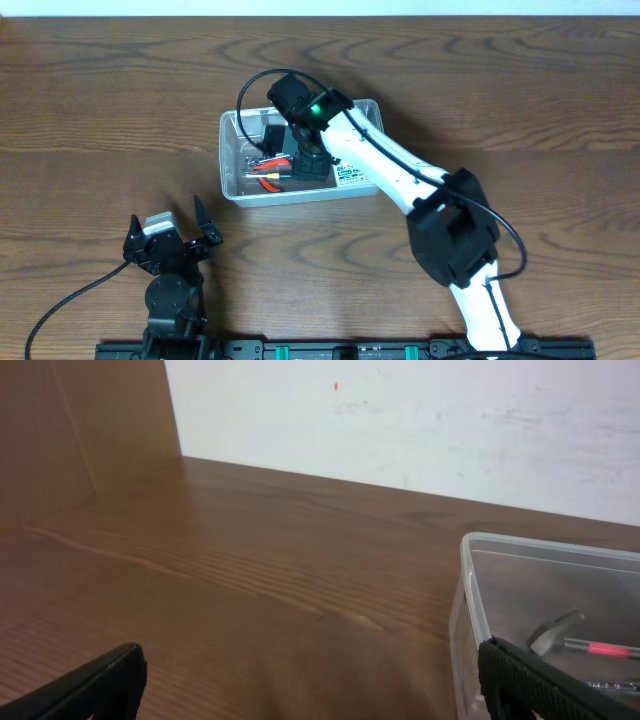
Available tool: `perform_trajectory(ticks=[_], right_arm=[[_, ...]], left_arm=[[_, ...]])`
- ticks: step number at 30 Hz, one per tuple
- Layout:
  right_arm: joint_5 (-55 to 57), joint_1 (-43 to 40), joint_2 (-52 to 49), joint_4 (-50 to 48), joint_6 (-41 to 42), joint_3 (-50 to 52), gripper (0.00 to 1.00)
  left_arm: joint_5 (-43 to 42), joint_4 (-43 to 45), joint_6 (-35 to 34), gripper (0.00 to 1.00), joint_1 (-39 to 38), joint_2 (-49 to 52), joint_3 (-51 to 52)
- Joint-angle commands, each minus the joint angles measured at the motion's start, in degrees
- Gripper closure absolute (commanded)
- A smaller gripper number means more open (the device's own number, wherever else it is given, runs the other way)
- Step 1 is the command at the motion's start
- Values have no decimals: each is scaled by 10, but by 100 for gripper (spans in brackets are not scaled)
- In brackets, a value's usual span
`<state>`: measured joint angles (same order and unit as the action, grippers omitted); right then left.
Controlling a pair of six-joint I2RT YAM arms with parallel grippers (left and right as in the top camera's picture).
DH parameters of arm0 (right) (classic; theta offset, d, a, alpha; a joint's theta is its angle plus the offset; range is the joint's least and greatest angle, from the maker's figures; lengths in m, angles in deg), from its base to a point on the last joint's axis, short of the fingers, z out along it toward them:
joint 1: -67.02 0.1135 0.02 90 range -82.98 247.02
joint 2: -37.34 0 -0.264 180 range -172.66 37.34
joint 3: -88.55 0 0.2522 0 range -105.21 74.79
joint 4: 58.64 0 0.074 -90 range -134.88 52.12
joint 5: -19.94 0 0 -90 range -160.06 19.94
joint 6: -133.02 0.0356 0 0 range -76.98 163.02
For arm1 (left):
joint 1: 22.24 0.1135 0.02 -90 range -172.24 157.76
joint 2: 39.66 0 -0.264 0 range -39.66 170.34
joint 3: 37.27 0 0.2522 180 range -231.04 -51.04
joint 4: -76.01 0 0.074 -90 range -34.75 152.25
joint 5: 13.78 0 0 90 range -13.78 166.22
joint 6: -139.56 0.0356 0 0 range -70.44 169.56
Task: Pack container
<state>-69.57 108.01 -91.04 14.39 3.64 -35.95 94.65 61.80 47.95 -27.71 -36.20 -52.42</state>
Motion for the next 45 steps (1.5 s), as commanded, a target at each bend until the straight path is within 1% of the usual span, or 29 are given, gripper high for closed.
perform_trajectory(ticks=[1,6,10,16,19,26,31,36,45], right_arm=[[55,-9,106,-2,91,-3,1],[57,-41,208,-15,167,-3,1],[57,-94,269,-23,250,-3,1],[57,-194,306,2,363,-3,1],[57,-246,306,24,398,-3,1],[57,-363,306,38,407,-2,1],[57,-412,306,41,406,-2,1],[59,-432,306,43,406,-2,1],[51,-432,306,44,406,-2,1]], left_arm=[[11,-19,1,2,-2,-2,12],[11,-19,1,2,-2,-2,12],[11,-19,1,2,-2,-2,12],[11,-19,1,2,-2,-2,12],[11,-19,1,2,-2,-2,12],[11,-19,1,2,-2,-2,12],[11,-19,1,2,-2,-2,12],[11,-19,1,2,-2,-2,12],[11,-19,1,2,-2,-2,12]])
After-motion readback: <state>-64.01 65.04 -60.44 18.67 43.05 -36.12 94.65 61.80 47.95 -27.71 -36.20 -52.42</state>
